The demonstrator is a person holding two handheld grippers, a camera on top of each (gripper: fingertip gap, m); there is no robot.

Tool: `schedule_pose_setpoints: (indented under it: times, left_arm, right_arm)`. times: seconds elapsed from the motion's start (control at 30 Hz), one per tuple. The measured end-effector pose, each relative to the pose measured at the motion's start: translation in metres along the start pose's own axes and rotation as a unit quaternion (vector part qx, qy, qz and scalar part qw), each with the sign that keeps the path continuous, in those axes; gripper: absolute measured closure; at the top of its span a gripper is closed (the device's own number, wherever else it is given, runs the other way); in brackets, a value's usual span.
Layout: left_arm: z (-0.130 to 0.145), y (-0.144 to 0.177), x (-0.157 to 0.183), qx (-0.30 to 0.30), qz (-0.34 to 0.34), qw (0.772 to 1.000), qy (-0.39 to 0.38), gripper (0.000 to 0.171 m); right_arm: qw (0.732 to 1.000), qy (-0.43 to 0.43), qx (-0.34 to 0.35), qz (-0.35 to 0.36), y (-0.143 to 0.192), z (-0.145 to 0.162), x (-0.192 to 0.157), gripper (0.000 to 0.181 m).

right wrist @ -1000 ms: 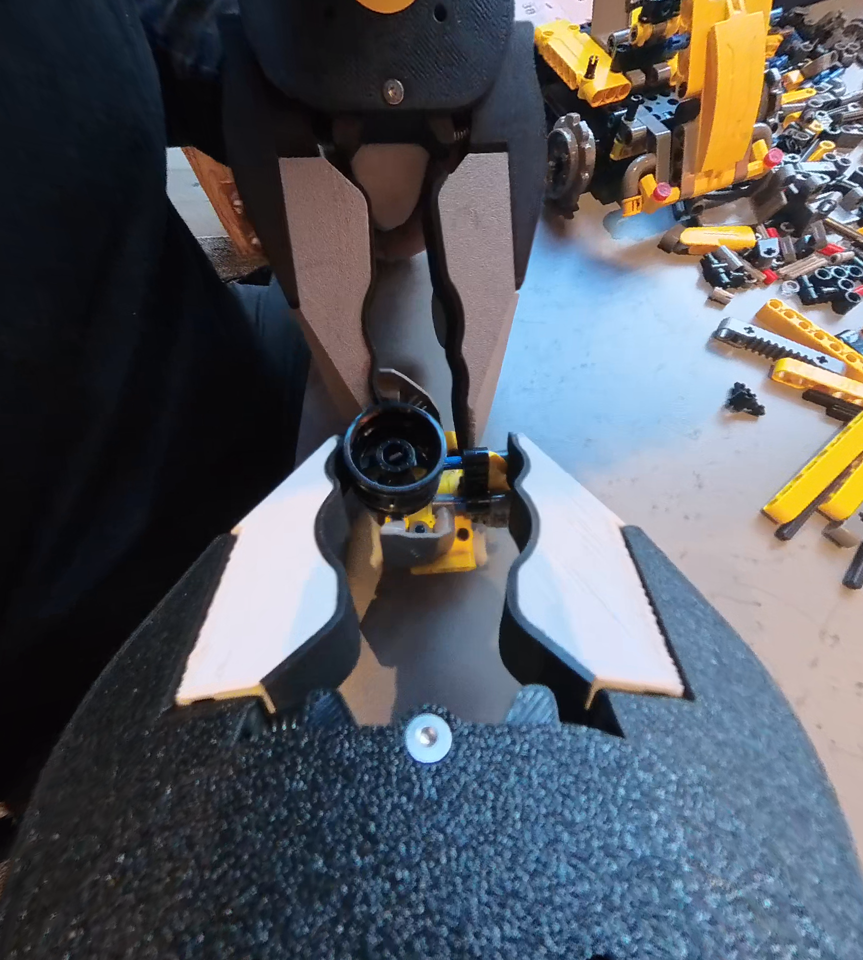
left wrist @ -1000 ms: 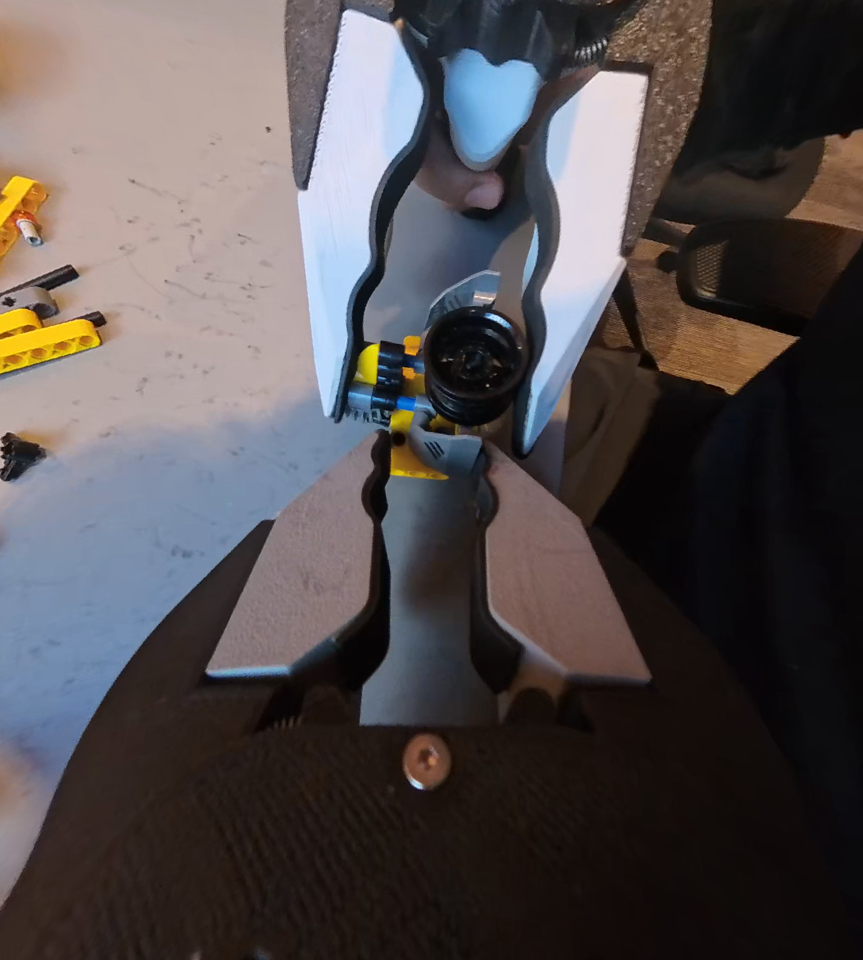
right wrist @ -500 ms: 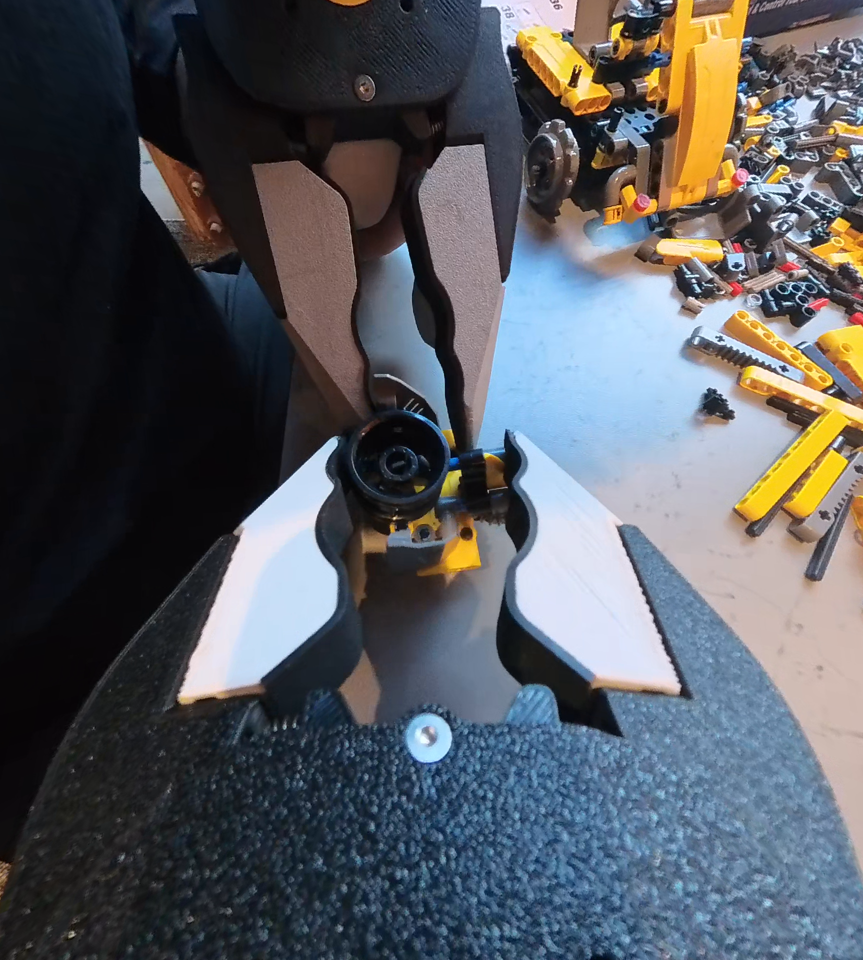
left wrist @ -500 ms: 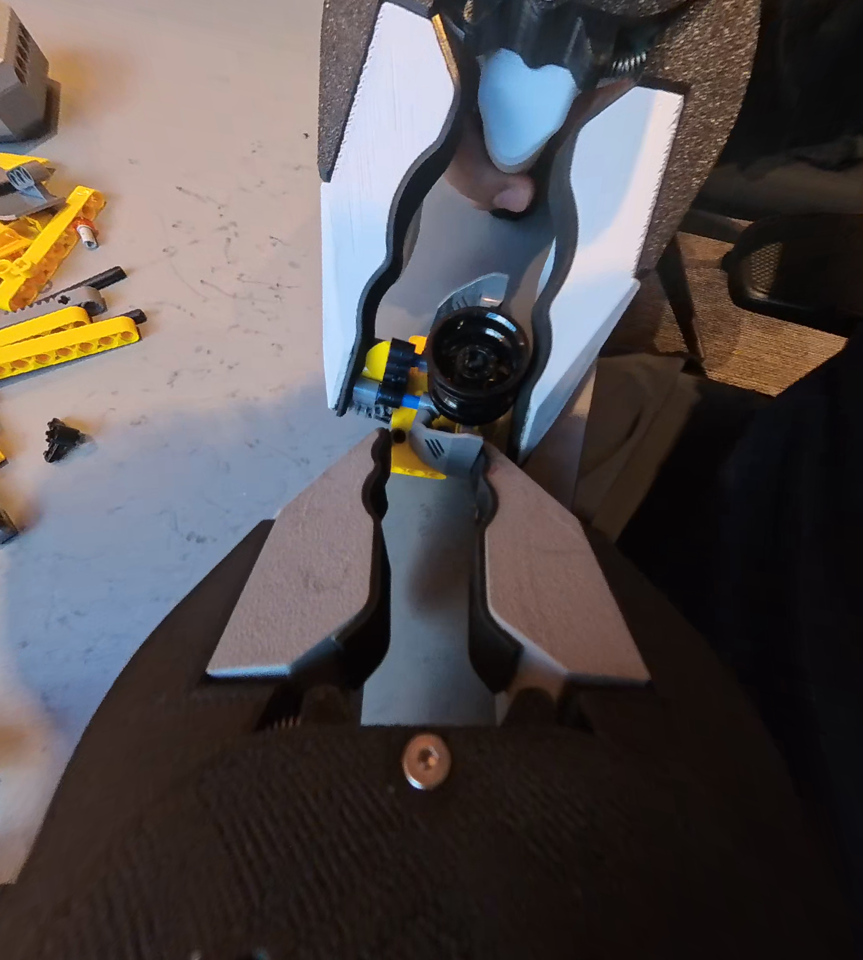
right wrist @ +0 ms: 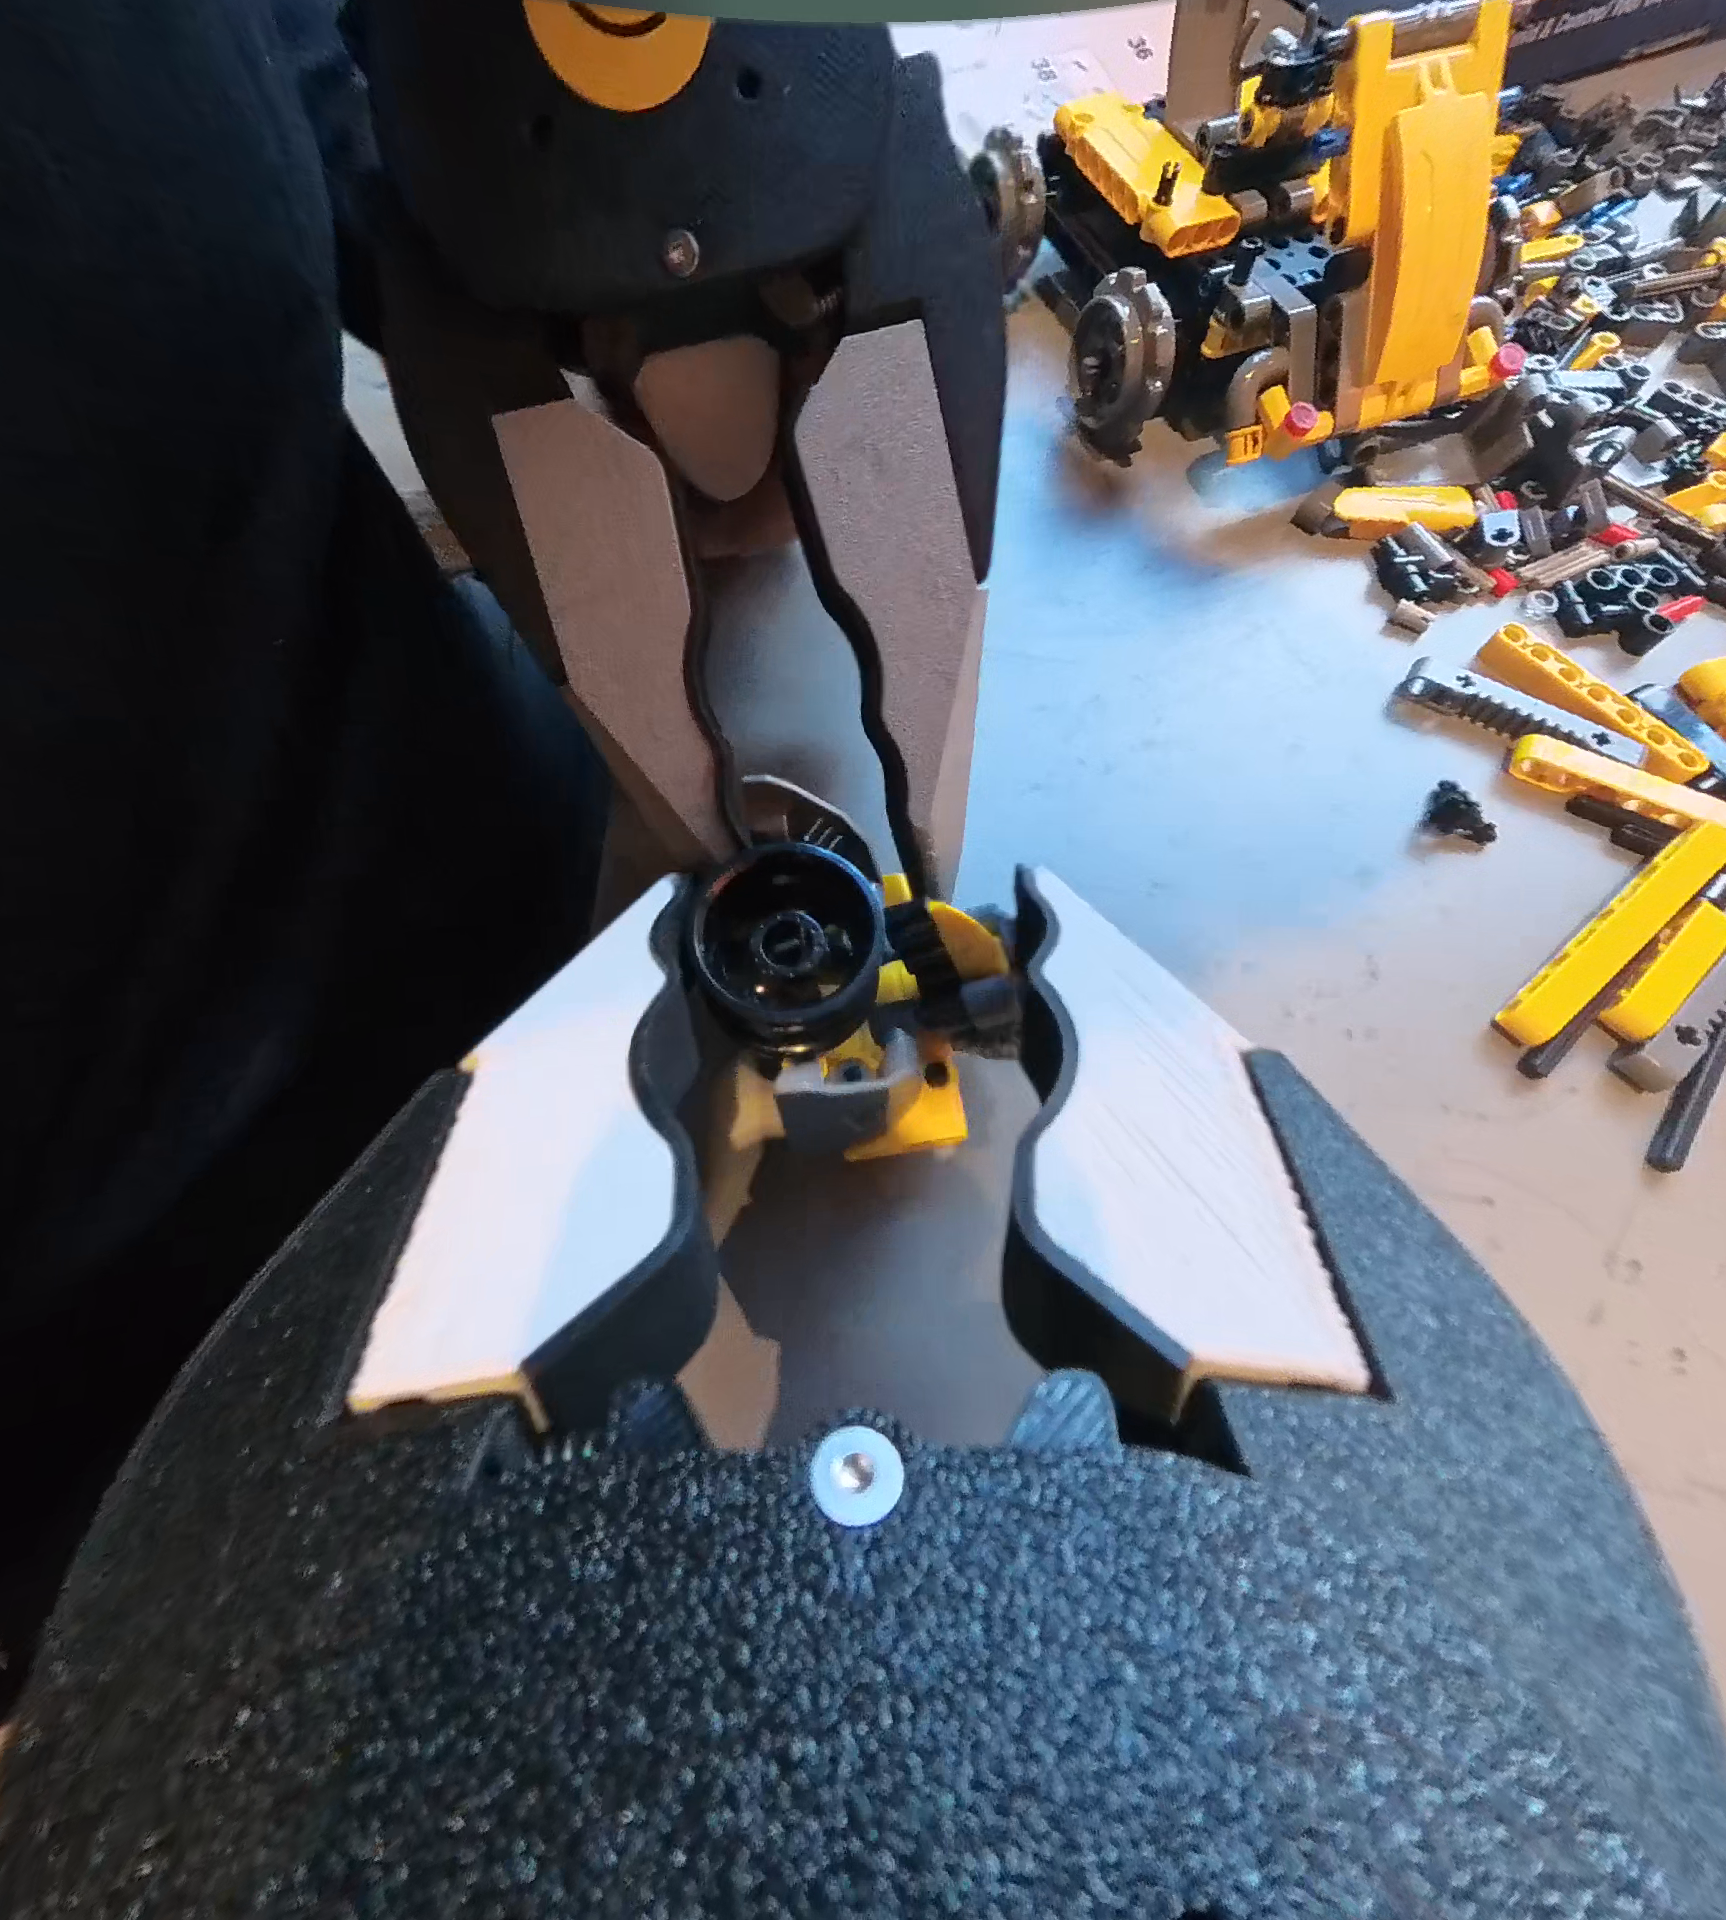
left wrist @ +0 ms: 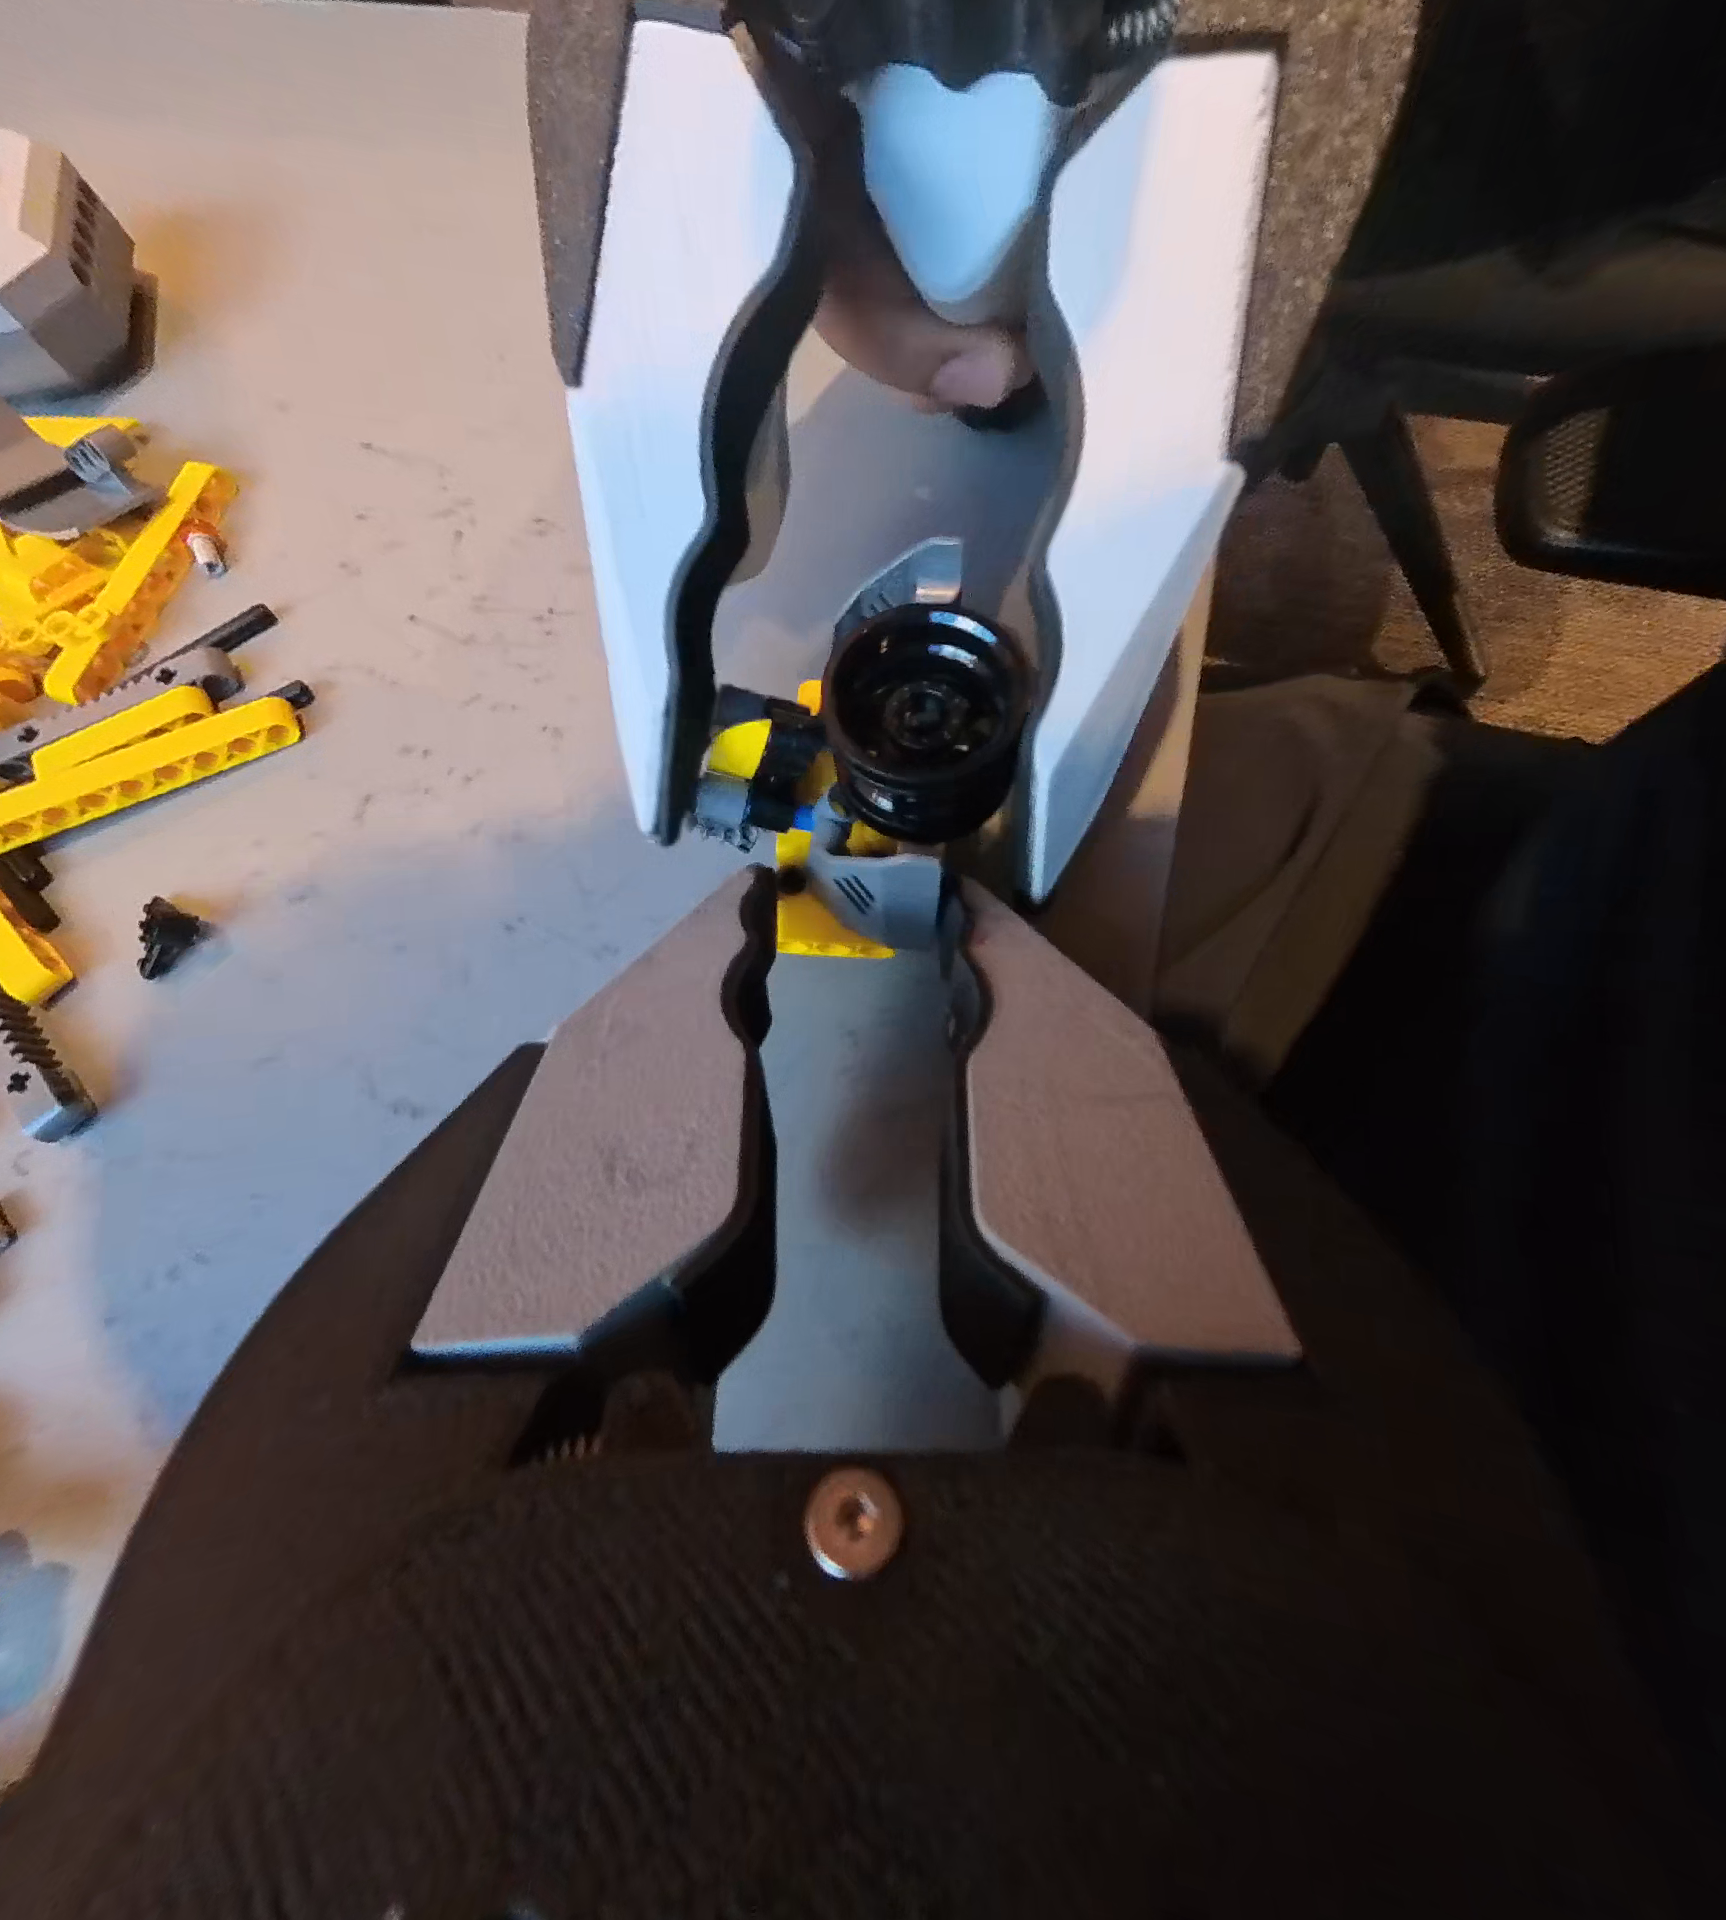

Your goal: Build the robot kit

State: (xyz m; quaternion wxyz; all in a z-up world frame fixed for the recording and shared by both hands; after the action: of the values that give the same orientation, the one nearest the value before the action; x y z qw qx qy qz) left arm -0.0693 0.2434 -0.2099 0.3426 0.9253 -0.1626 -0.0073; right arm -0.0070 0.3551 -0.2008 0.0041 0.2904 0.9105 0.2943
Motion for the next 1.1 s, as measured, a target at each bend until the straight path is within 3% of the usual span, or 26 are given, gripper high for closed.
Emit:
schedule_pose_setpoints:
  times: [0.07,0.27,0.4,0.7,0.9,1.1]
  left_arm:
    - [-0.001,0.0,-0.001,0.0,0.001,1.0,-0.006,0.141]
    - [-0.002,-0.001,-0.002,0.001,-0.006,1.0,-0.022,0.141]
    - [-0.001,0.0,-0.003,-0.001,0.004,1.0,-0.015,0.141]
    - [0.006,0.003,0.005,0.001,-0.046,0.994,-0.099,0.139]
    - [0.008,0.012,-0.004,0.01,-0.057,0.997,-0.059,0.122]
    - [0.016,0.025,-0.005,0.019,-0.047,0.999,-0.002,0.117]
  right_arm:
    - [1.0,-0.012,0.015,0.008,0.005,0.0,0.004,0.109]
    - [0.995,-0.065,0.075,0.005,0.029,0.0,0.014,0.12]
    - [0.996,-0.049,0.069,0.029,0.038,-0.007,0.008,0.125]
    - [0.996,-0.041,0.028,0.08,0.03,-0.008,-0.01,0.12]
    - [0.98,-0.109,0.095,0.138,0.036,-0.001,-0.005,0.114]
    - [0.97,-0.138,0.09,0.18,0.039,0.001,-0.017,0.107]
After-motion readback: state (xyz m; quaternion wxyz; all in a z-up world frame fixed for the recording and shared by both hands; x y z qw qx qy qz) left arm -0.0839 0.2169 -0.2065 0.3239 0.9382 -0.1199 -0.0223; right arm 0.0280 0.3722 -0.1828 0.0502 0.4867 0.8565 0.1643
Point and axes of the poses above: each gripper's, where its closed fingertips meet, y back along the fingers, z out of its underside, x = y × z across the jaws, the point moved 9 cm from there along y, back along the fingers, and after that the axes turned 12 degrees about y, right-handed, at the moved point
